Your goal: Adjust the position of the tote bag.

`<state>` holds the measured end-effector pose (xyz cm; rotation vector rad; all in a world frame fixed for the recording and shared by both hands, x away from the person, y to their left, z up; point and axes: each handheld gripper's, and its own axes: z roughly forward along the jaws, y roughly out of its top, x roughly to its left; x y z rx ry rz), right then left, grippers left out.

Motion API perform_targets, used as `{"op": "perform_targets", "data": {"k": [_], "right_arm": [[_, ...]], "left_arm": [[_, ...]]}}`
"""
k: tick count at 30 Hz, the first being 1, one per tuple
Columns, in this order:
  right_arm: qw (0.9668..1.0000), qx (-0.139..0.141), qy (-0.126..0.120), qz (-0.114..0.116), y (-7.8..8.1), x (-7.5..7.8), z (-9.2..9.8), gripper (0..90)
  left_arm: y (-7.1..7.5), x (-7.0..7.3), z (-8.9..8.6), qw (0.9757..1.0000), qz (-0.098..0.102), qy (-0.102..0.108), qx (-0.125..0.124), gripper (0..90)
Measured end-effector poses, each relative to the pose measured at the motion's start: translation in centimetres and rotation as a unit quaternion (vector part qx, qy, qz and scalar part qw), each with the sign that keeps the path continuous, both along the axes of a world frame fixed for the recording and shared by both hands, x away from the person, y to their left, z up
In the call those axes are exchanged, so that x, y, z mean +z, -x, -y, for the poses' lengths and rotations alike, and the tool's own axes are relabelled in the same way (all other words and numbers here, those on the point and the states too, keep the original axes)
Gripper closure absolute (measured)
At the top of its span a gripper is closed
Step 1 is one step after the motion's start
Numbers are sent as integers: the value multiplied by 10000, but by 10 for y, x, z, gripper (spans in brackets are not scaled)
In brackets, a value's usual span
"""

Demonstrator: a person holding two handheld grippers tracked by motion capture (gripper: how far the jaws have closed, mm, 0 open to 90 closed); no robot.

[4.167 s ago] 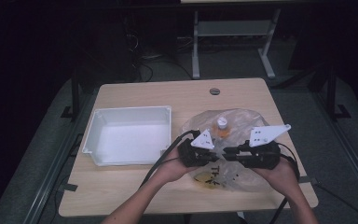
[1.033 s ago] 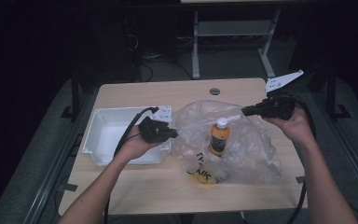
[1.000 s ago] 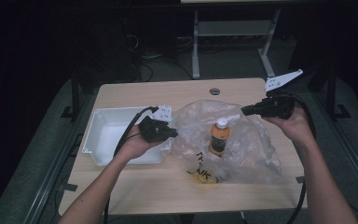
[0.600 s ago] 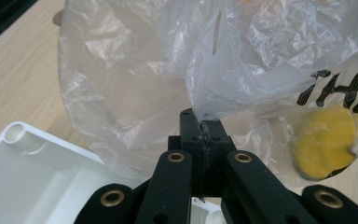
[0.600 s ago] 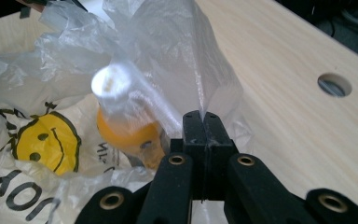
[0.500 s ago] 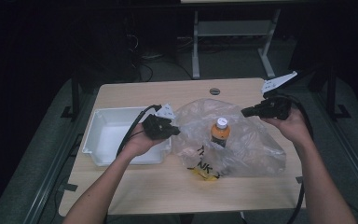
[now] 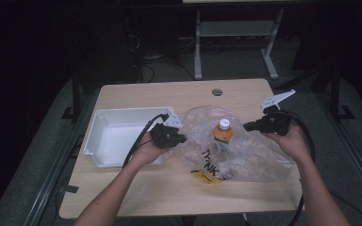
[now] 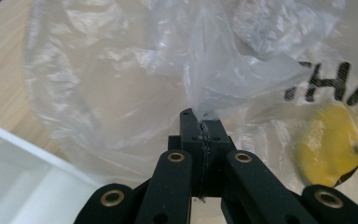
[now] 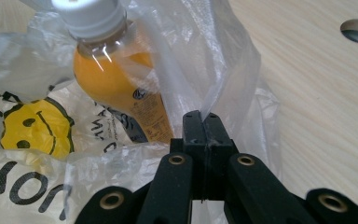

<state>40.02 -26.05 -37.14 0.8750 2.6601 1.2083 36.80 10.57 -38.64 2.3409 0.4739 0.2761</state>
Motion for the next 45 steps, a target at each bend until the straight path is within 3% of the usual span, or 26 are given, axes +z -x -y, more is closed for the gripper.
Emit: {"op": "perform_targets", "data": {"k": [9, 13, 22, 27, 32, 38, 45], "right_arm": [[9997, -132, 43, -187, 7, -25, -1, 897], [9995, -182, 32, -254, 10, -35, 0, 897], [9990, -230, 46, -380, 17, -58, -4, 896], [9991, -231, 86, -341, 19, -63, -4, 896], [9979, -297, 169, -550, 22, -74, -4, 895], [9976, -254, 311, -567, 20, -79, -9, 893], [9953, -306, 490, -775, 18, -83, -11, 875]], "left_arm": [[9, -13, 10, 10000, -17, -49, 25, 900], [13, -20, 13, 9998, -40, -207, -32, 900], [23, -33, 24, 9998, -24, -199, -16, 900], [29, -42, 29, 9998, -78, -176, -27, 900], [34, -52, 32, 9996, -115, -243, -47, 900], [37, -60, 34, 9996, -206, -191, 16, 900], [39, -67, 34, 9994, -295, -199, 22, 900]]}}
